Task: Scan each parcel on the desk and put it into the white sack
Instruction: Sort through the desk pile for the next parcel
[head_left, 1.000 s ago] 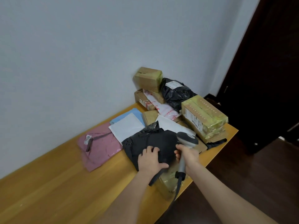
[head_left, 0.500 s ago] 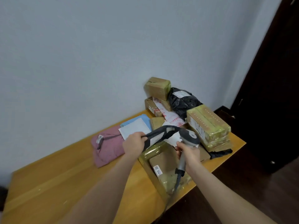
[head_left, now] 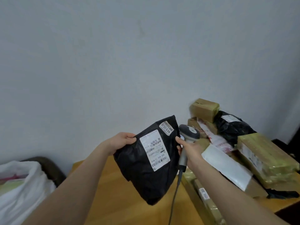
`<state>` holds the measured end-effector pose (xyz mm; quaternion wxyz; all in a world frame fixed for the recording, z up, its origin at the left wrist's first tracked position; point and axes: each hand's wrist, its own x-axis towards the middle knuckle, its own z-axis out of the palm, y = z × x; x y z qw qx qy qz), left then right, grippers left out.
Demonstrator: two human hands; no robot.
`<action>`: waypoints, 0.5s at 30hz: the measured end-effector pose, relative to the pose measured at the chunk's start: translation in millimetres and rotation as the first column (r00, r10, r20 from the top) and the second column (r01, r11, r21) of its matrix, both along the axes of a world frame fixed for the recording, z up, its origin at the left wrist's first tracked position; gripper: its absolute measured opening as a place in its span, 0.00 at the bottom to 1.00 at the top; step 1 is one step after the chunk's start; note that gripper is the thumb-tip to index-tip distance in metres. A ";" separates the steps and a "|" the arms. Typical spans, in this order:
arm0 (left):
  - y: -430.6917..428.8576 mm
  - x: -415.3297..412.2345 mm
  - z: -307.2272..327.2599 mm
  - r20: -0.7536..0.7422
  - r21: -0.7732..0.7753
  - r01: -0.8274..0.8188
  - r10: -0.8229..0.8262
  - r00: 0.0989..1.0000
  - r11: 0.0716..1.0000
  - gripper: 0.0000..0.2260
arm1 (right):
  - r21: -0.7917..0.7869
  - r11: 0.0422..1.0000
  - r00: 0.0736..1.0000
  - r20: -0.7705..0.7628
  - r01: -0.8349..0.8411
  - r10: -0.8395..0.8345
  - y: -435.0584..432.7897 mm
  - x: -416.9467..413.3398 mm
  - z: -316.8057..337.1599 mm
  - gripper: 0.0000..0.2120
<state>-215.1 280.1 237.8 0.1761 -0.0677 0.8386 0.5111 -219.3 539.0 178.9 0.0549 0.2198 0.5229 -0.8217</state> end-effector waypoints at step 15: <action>-170.4 25.3 -55.4 -0.301 -0.093 -0.175 0.140 0.943 0.980 0.16 | 0.383 0.856 0.930 0.025 -0.349 0.368 -251.2 7.8 1.3 0.09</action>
